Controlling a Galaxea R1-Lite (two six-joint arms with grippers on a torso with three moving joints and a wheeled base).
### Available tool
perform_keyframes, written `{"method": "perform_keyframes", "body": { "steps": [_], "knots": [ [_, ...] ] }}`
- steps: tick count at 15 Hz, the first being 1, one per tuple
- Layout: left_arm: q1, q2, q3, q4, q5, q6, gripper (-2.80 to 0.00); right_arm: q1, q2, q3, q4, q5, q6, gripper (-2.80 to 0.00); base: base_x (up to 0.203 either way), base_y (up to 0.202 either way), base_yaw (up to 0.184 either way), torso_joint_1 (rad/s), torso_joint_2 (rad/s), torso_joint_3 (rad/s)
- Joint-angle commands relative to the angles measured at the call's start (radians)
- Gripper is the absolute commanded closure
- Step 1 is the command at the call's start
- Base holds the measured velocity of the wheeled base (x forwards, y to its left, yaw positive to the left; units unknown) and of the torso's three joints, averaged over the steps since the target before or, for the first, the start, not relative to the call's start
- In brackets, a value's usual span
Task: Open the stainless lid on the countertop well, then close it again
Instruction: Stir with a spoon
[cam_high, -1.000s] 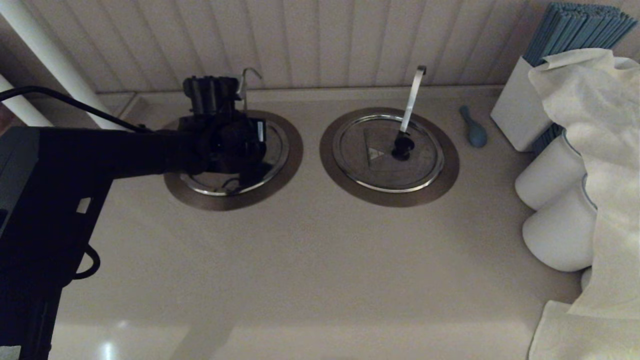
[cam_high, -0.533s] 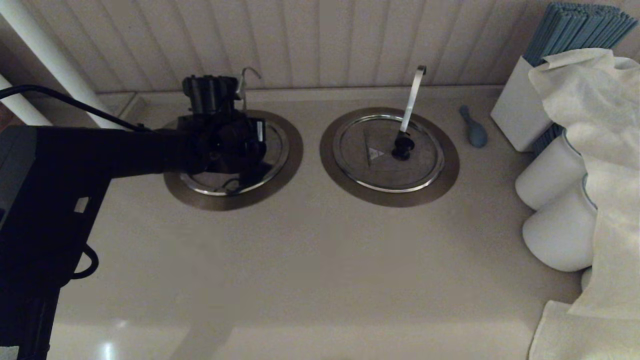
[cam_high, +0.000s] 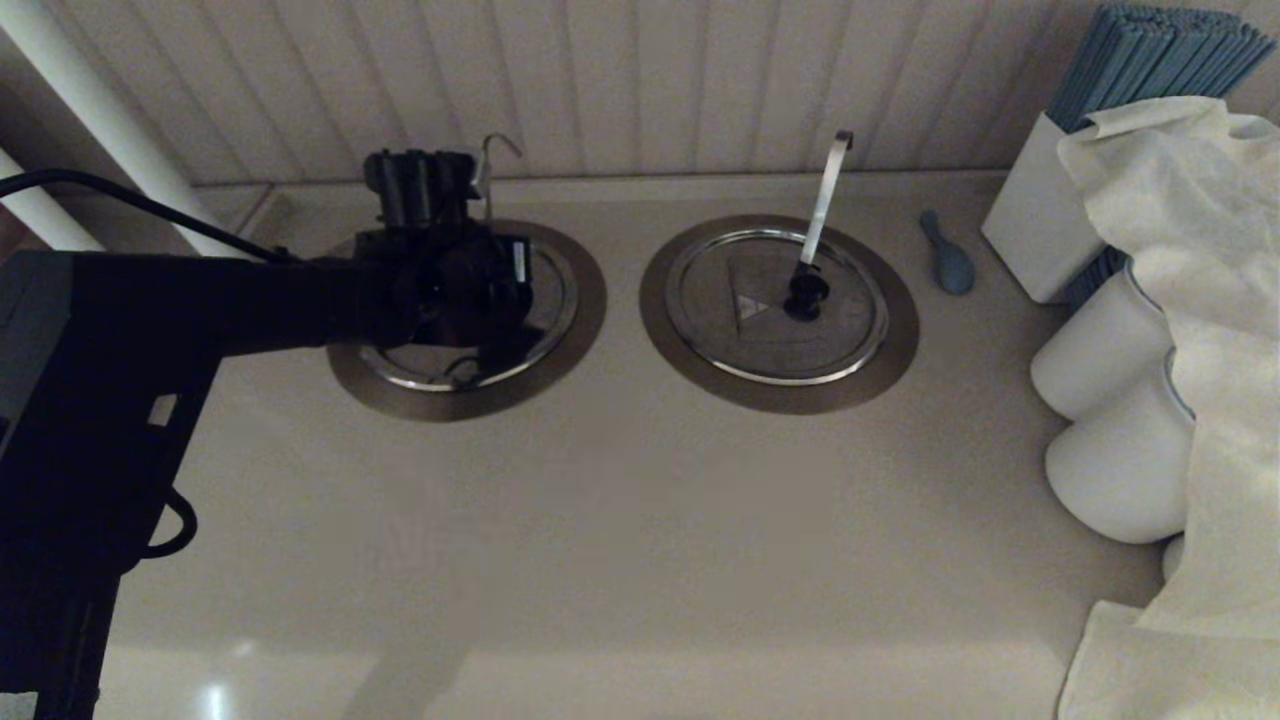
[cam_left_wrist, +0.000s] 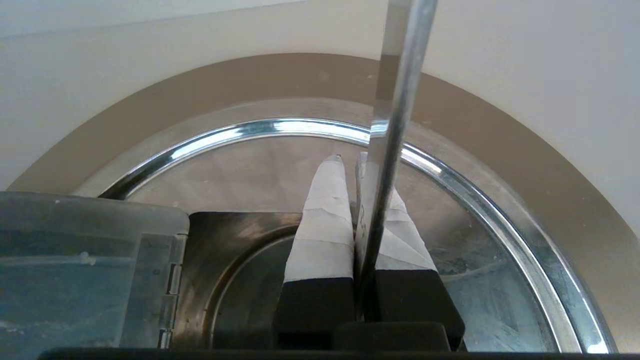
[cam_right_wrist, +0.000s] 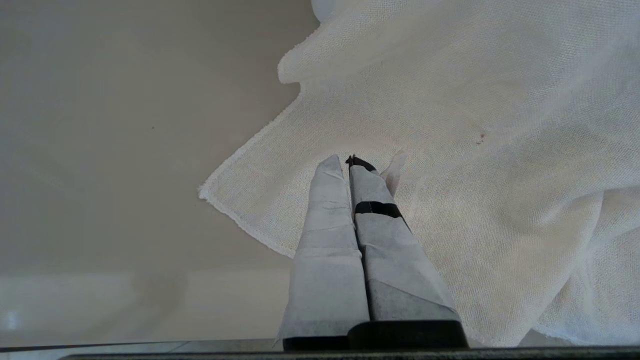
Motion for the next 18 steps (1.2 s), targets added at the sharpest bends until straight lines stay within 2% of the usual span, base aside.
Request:
{"method": "perform_keyframes", "body": {
  "steps": [1,7,10,13,14,18],
  "knots": [
    [0.000,-0.002,0.000,-0.003,0.001,-0.001,0.00,0.000,0.000,0.000,0.000,0.000,0.000,0.00,0.000,0.000,0.000,0.000,0.00,0.000],
    [-0.004,0.001,-0.002,-0.003,0.000,-0.004,0.00,0.000,0.000,0.002,0.000,0.000,0.000,0.00,0.000,0.000,0.000,0.000,0.00,0.000],
    [-0.014,-0.002,-0.002,-0.003,0.000,-0.032,0.00,0.000,0.000,0.000,0.000,0.000,0.000,0.00,0.000,0.000,0.000,0.000,0.00,0.000],
    [-0.020,-0.002,0.000,-0.003,0.001,-0.033,0.00,0.000,0.000,0.002,0.000,0.000,0.000,0.00,0.000,0.000,0.000,0.000,0.00,0.000],
    [-0.020,-0.002,0.000,-0.003,0.004,-0.033,-2.80,0.000,0.000,0.000,0.000,0.002,0.000,0.00,0.000,0.000,0.000,0.000,0.00,0.000],
    [-0.020,-0.004,-0.005,-0.005,0.010,-0.032,-2.80,0.000,0.000,0.001,0.000,0.000,0.000,0.00,0.000,0.000,0.000,0.000,0.00,0.000]
  ]
}}
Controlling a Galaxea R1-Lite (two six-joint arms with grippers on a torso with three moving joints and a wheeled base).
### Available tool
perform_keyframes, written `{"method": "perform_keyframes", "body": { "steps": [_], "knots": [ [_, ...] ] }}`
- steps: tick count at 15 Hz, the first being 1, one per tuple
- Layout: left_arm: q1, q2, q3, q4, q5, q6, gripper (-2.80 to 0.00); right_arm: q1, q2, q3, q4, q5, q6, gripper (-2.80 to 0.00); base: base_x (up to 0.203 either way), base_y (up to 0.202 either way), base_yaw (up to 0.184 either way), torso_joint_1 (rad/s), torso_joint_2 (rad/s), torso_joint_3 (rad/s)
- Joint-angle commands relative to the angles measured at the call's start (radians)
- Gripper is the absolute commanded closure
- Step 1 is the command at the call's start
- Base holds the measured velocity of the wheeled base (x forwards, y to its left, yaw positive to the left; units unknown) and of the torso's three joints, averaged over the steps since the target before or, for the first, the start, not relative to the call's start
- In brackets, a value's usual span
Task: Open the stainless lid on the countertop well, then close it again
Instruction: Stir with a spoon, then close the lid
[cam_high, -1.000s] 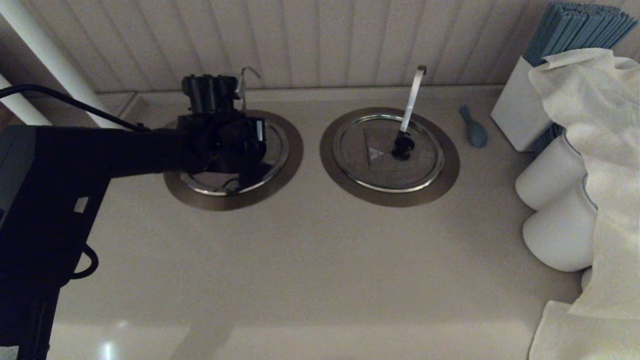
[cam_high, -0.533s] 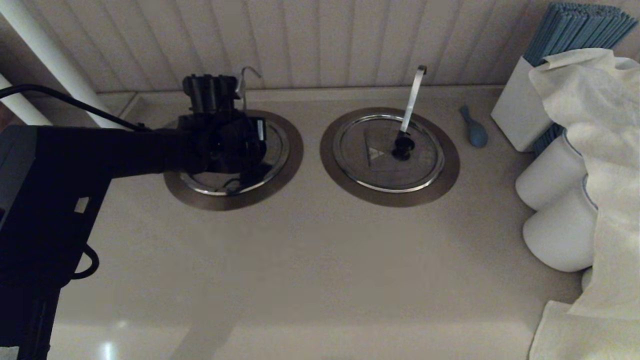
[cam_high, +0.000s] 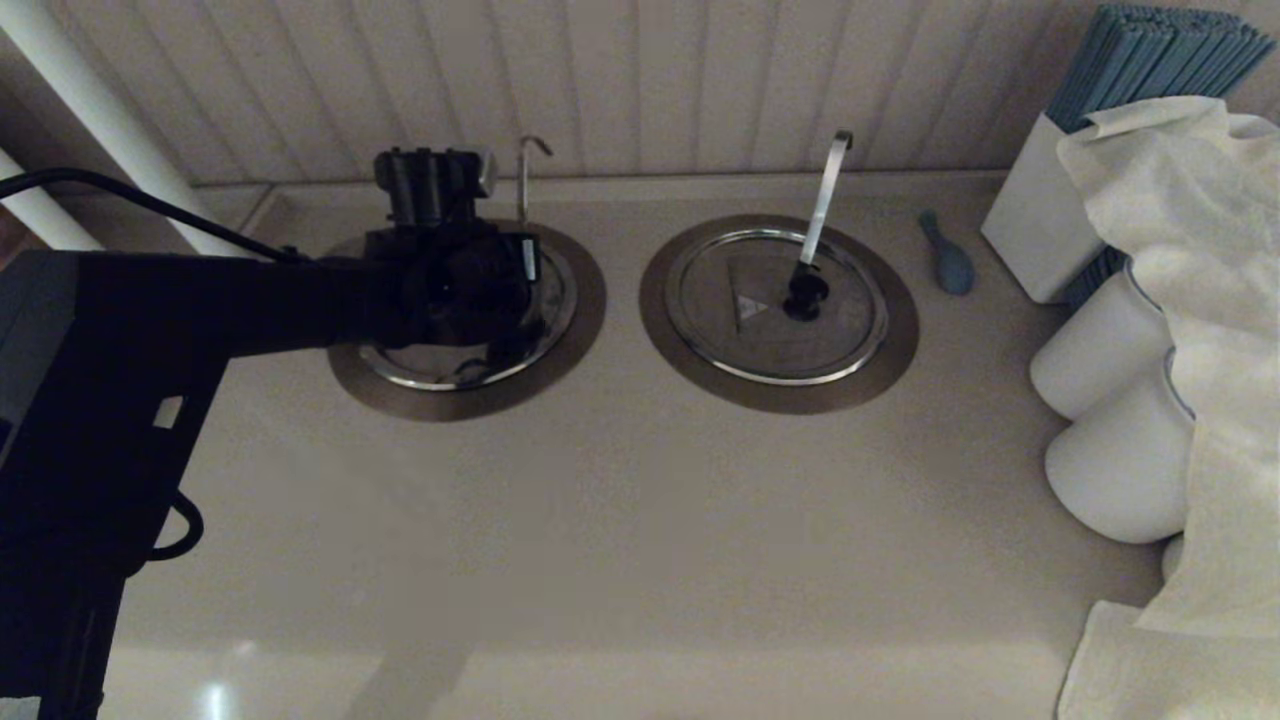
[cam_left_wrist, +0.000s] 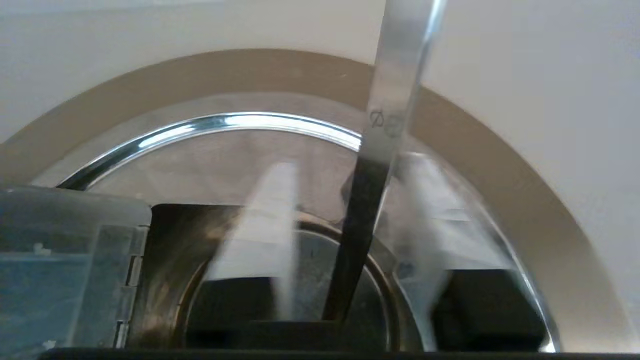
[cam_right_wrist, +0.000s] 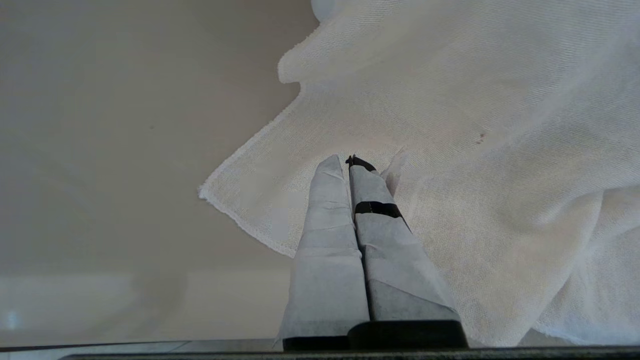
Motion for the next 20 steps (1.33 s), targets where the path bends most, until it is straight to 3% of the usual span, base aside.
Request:
{"method": "perform_keyframes", "body": {
  "steps": [1,10,13,16,18,20],
  "knots": [
    [0.001,-0.002,-0.001,-0.007,0.002,0.001,-2.80,0.000,0.000,0.000,0.000,0.001,0.000,0.00,0.000,0.000,0.000,0.000,0.00,0.000],
    [-0.011,-0.036,0.015,-0.007,0.018,-0.016,-2.80,0.000,0.000,0.001,0.000,0.002,0.000,0.00,0.000,0.000,0.000,0.000,0.00,0.000],
    [0.023,-0.078,0.024,0.002,0.017,-0.016,-2.80,0.000,0.000,0.001,0.000,0.000,0.000,0.00,0.000,0.000,0.000,0.000,0.00,0.000],
    [0.076,-0.157,0.025,0.152,-0.007,-0.013,-2.80,0.000,0.001,0.000,0.000,0.000,0.000,0.00,0.000,0.000,0.000,0.000,0.00,0.000],
    [0.095,-0.208,0.029,0.297,-0.092,-0.015,-2.80,0.000,0.000,0.000,0.000,0.000,0.000,0.00,0.000,0.000,0.000,0.000,0.00,0.000],
    [0.101,-0.241,0.039,0.333,-0.117,-0.019,-2.80,0.000,0.000,0.000,0.000,0.000,0.000,0.00,0.000,0.000,0.000,0.000,0.00,0.000]
  ]
}}
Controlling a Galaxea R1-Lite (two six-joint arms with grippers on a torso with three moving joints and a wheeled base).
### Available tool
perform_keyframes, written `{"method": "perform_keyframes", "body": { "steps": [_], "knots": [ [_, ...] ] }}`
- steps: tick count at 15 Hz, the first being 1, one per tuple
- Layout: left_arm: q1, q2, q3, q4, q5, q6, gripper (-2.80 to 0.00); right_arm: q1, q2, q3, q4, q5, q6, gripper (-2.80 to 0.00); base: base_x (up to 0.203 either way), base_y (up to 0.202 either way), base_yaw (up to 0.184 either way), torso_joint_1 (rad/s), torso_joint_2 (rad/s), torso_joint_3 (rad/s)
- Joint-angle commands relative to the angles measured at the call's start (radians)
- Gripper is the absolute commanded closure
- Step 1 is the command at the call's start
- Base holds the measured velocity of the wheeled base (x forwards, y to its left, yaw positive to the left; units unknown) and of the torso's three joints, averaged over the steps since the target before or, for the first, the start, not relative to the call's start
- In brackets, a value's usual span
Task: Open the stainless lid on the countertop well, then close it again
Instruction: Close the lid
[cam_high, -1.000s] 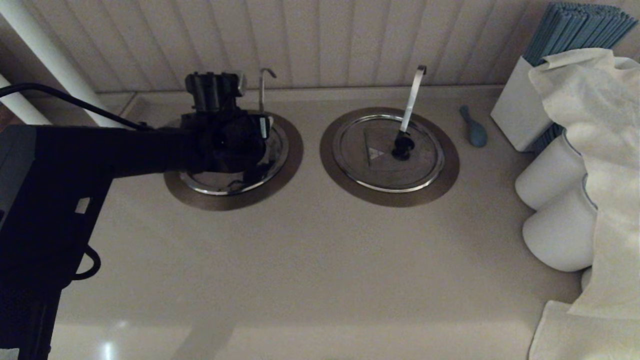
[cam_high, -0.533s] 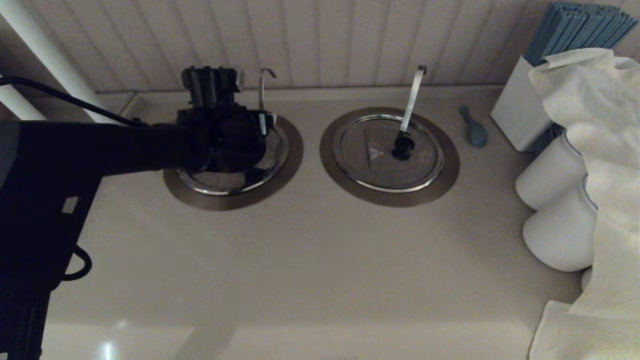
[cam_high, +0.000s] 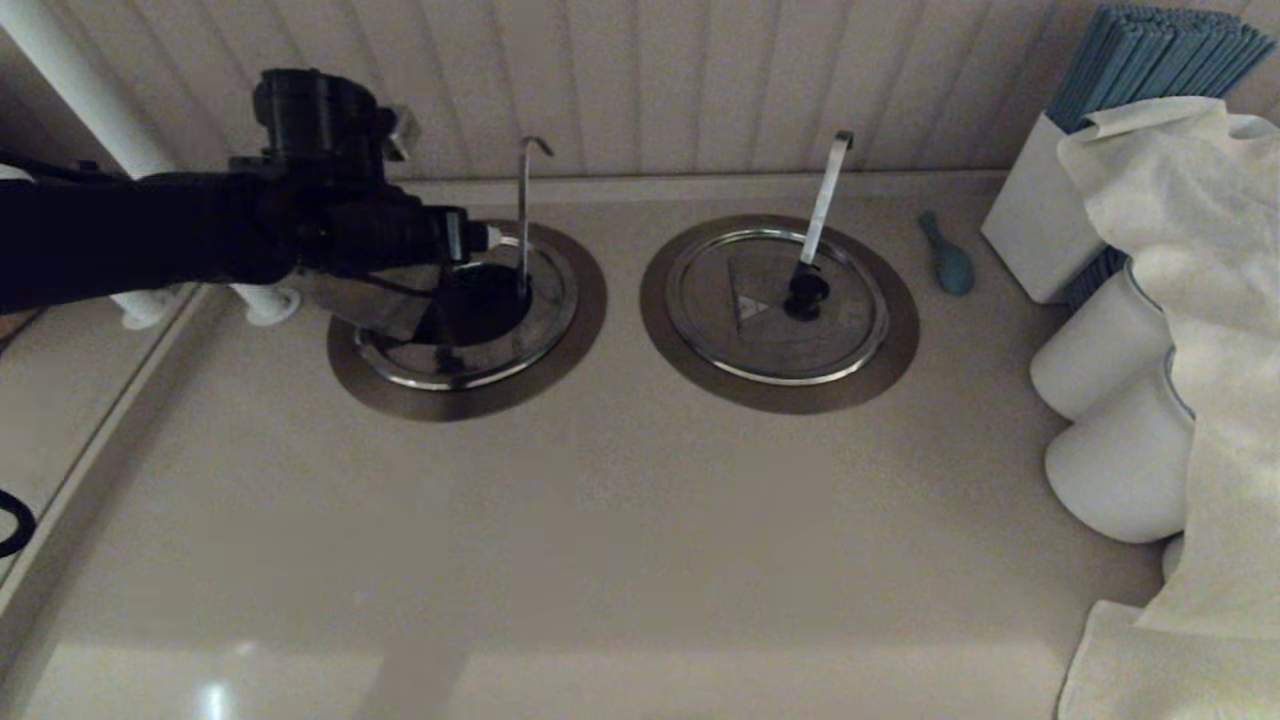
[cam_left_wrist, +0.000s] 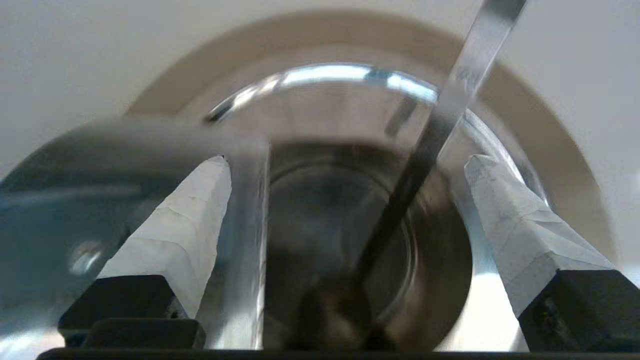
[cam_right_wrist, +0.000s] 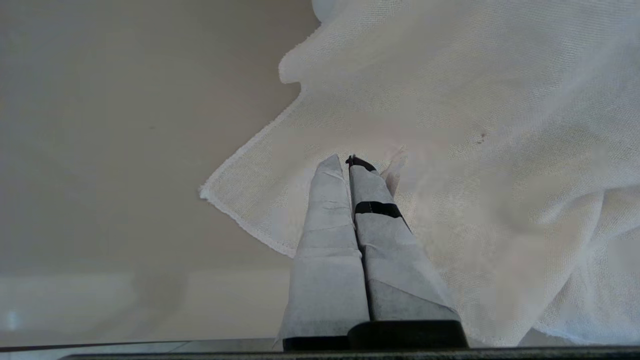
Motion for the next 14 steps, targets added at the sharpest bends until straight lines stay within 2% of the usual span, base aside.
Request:
{"method": "perform_keyframes", "body": {
  "steps": [1,5,7,10,12,14],
  "knots": [
    [0.004,-0.055,0.006,0.008,-0.001,-0.007,-2.80,0.000,0.000,0.001,0.000,0.000,-0.001,0.00,0.000,0.000,0.000,0.000,0.00,0.000],
    [0.022,-0.131,0.004,0.090,-0.003,-0.156,-2.80,0.000,0.001,0.000,0.000,0.000,0.000,0.00,0.000,0.000,0.000,0.000,0.00,0.000],
    [0.044,-0.199,0.064,0.122,-0.003,-0.219,-2.80,0.000,0.000,0.000,0.000,0.000,0.000,0.00,0.000,0.000,0.000,0.000,0.00,0.000],
    [0.089,-0.313,0.241,0.125,-0.018,-0.254,-2.80,0.000,0.000,0.000,0.000,0.002,-0.002,0.00,0.000,0.000,0.000,0.000,0.00,0.000],
    [0.131,-0.384,0.392,0.095,-0.081,-0.295,-2.80,0.000,0.000,0.000,0.000,0.000,0.000,0.00,0.000,0.000,0.000,0.000,0.00,0.000],
    [0.169,-0.433,0.566,-0.079,-0.140,-0.356,-2.80,0.000,0.000,0.000,0.000,0.000,0.000,0.00,0.000,0.000,0.000,0.000,0.00,0.000]
  ]
}}
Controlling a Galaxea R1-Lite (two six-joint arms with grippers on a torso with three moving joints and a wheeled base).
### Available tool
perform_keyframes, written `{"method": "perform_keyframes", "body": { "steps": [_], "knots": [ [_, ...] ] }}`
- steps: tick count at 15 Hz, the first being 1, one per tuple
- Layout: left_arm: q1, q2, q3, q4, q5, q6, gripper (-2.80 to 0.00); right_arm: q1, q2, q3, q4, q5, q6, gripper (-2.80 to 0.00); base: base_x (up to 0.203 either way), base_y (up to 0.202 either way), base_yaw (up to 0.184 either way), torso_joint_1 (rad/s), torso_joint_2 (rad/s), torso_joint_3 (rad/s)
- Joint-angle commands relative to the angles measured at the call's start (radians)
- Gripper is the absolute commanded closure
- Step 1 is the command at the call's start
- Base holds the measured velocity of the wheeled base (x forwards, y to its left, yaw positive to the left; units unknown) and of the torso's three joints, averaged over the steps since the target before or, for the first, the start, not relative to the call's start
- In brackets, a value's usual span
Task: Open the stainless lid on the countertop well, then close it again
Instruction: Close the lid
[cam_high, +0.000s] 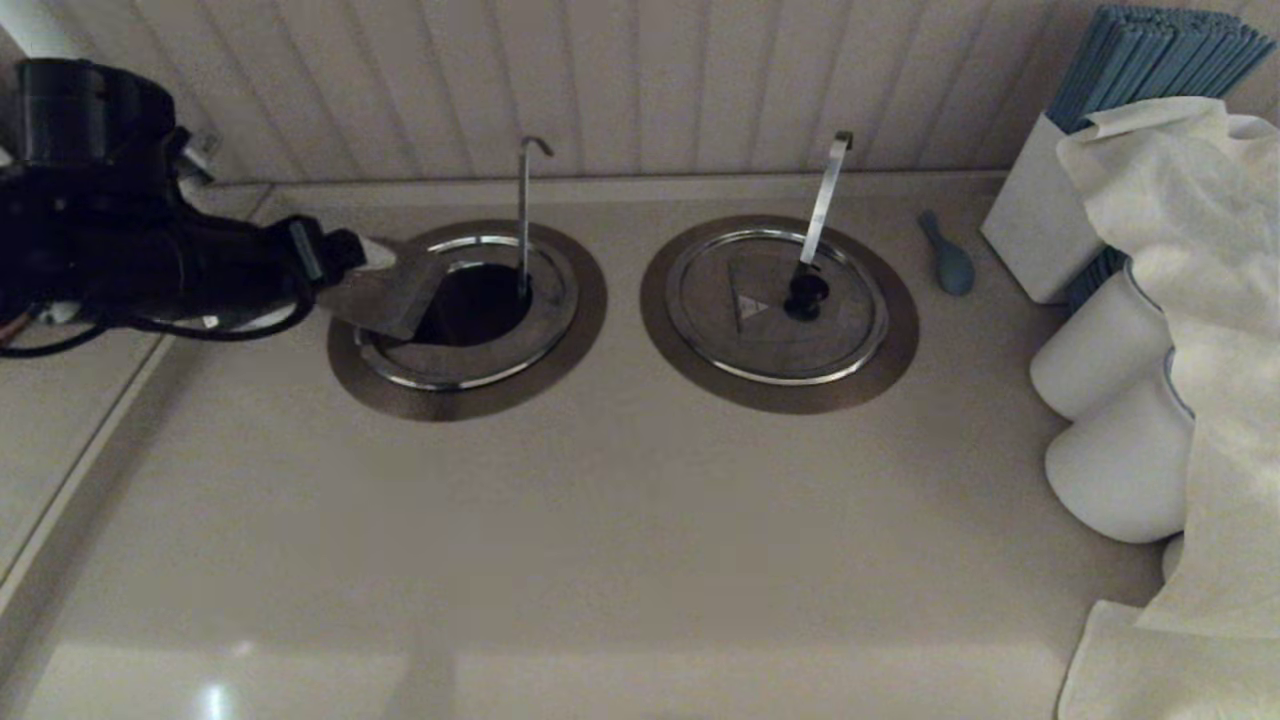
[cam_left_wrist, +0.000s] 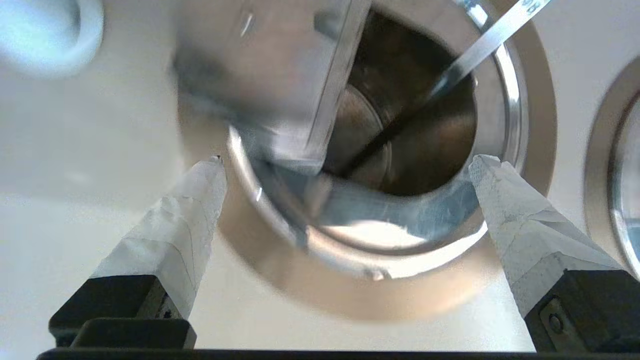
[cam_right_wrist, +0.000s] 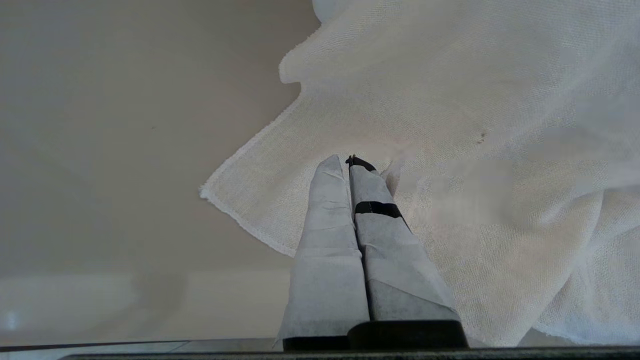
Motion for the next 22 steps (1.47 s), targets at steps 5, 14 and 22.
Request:
{"method": "perform_keyframes", "body": {
  "steps": [5,14,22],
  "knots": [
    [0.093,-0.055,0.442,-0.554,-0.049,-0.063,-2.80,0.000,0.000,0.000,0.000,0.000,0.001,0.00,0.000,0.000,0.000,0.000,0.00,0.000],
    [0.114,0.118,0.506,-0.890,-0.039,-0.136,-2.80,0.000,0.001,0.000,0.000,0.000,0.001,0.00,0.000,0.000,0.000,0.000,0.00,0.000],
    [0.097,0.209,0.482,-0.979,-0.017,-0.173,-2.80,0.000,0.000,0.000,0.000,0.000,0.001,0.00,0.000,0.000,0.000,0.000,0.00,0.000]
  ]
}}
